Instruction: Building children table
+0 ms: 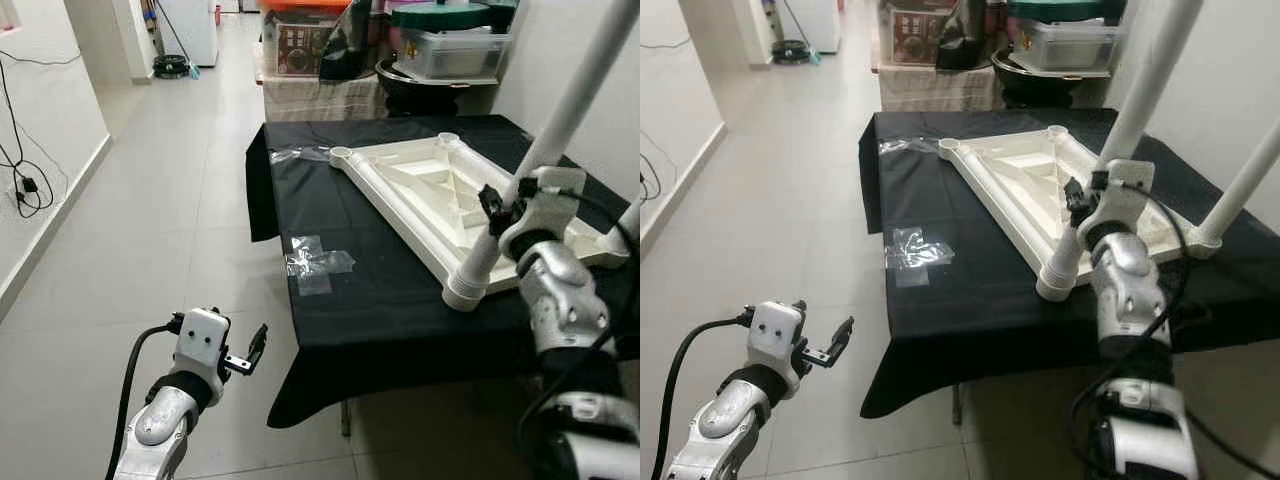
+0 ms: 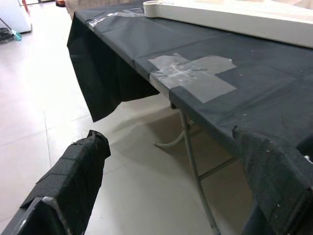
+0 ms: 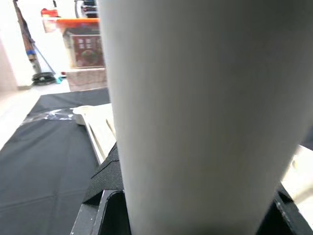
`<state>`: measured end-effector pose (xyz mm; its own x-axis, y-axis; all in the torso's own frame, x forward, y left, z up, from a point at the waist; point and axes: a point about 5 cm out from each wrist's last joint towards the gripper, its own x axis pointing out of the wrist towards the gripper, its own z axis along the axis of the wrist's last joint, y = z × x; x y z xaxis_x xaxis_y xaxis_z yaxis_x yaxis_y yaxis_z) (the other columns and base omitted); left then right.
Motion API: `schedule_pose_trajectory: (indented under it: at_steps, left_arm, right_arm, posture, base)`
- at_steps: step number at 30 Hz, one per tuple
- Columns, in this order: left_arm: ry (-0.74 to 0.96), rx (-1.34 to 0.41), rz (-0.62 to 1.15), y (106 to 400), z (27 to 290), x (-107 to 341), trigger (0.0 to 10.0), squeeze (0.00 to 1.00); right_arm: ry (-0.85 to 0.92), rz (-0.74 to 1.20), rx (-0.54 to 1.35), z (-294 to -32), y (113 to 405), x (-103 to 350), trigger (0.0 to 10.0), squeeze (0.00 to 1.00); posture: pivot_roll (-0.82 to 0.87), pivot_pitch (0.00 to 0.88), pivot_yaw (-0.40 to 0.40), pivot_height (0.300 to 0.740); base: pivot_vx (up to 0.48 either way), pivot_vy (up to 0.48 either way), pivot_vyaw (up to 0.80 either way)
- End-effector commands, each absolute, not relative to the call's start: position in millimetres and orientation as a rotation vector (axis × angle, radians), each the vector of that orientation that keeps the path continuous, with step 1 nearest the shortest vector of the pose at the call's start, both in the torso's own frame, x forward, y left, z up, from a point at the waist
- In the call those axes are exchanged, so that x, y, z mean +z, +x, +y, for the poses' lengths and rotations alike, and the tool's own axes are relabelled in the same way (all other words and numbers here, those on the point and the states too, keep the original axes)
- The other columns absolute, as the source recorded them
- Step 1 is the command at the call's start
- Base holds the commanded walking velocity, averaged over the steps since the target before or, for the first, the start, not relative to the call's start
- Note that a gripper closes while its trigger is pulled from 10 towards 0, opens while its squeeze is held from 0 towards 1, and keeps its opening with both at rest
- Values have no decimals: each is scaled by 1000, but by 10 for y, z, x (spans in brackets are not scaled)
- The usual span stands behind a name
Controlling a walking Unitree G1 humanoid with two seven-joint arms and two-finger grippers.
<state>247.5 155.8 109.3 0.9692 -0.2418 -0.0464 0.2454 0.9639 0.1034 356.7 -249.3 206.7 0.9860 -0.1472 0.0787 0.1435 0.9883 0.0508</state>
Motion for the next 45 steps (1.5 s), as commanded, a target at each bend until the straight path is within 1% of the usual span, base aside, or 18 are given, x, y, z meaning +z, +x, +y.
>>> schedule_pose_trajectory:
  at_steps: [1,2,3,7,10,13,15,20,22,24,29,31,36,37,39,41,42,45]
  left_arm:
    - [111,-246,42,2463,1558,1081,10000,0]
    - [110,-247,41,2467,1553,1080,10000,0]
    - [108,-248,39,2476,1544,1081,10000,0]
    - [106,-249,39,2480,1539,1080,10000,0]
    - [102,-250,37,2492,1519,1075,10000,0]
    - [101,-248,37,2494,1516,1073,10000,0]
    - [100,-242,37,2488,1521,1071,10000,0]
    - [98,-234,40,2471,1532,1057,10000,0]
    - [97,-231,39,2471,1525,1056,10000,0]
    - [95,-230,39,2472,1519,1057,10000,0]
    - [94,-230,38,2478,1514,1057,10000,0]
    - [92,-228,36,2487,1509,1056,10000,0]
    - [92,-225,34,2492,1506,1058,10000,0]
    - [92,-221,34,2489,1509,1057,10000,0]
    - [92,-221,34,2489,1509,1057,10000,0]
    - [91,-216,34,2484,1514,1053,10000,0]
    - [91,-216,34,2484,1514,1053,10000,0]
    - [92,-213,34,2480,1512,1050,10000,0]
  right_arm:
    - [71,79,-165,-2437,3527,1703,0,0]
    - [69,94,-188,-2383,3511,1662,0,0]
    - [37,128,-212,-2271,3499,1596,0,0]
    - [26,165,-220,-2180,3512,1551,0,0]
    - [42,241,-233,-2008,3590,1473,0,0]
    - [54,261,-249,-1979,3610,1459,0,0]
    - [88,308,-286,-1952,3643,1408,0,0]
    - [157,386,-378,-1974,3638,1283,0,0]
    - [179,419,-471,-2033,3607,1213,0,0]
    - [178,435,-523,-2067,3588,1182,0,0]
    - [156,439,-593,-2091,3567,1156,0,0]
    - [135,450,-630,-2046,3581,1128,0,0]
    - [124,462,-649,-1990,3619,1124,0,0]
    - [133,458,-689,-2009,3629,1130,0,0]
    - [133,458,-689,-2009,3629,1130,0,0]
    - [159,464,-760,-2052,3626,1120,0,0]
    - [159,464,-760,-2052,3626,1120,0,0]
    - [186,451,-843,-2106,3606,1128,0,0]
  posture:
    - [79,0,-52,740]
    - [76,0,-52,740]
    - [75,0,-53,740]
    - [75,0,-53,740]
    - [73,0,-64,740]
    - [76,0,-68,740]
    - [81,0,-77,740]
    - [78,0,-84,740]
    - [78,0,-86,740]
    - [76,0,-86,740]
    - [74,0,-86,740]
    - [72,0,-92,740]
    - [72,0,-92,740]
    - [82,0,-105,740]
    - [82,0,-105,740]
    - [80,0,-107,740]
    - [80,0,-107,740]
    - [79,0,-106,740]
  base:
    - [0,0,0]
    - [0,0,0]
    - [0,0,0]
    - [0,0,0]
    - [0,0,0]
    - [0,0,0]
    - [0,0,0]
    - [0,0,0]
    - [0,0,0]
    - [0,0,0]
    - [0,0,0]
    - [0,0,0]
    - [0,0,0]
    - [0,0,0]
    - [0,0,0]
    - [0,0,0]
    - [0,0,0]
    - [0,0,0]
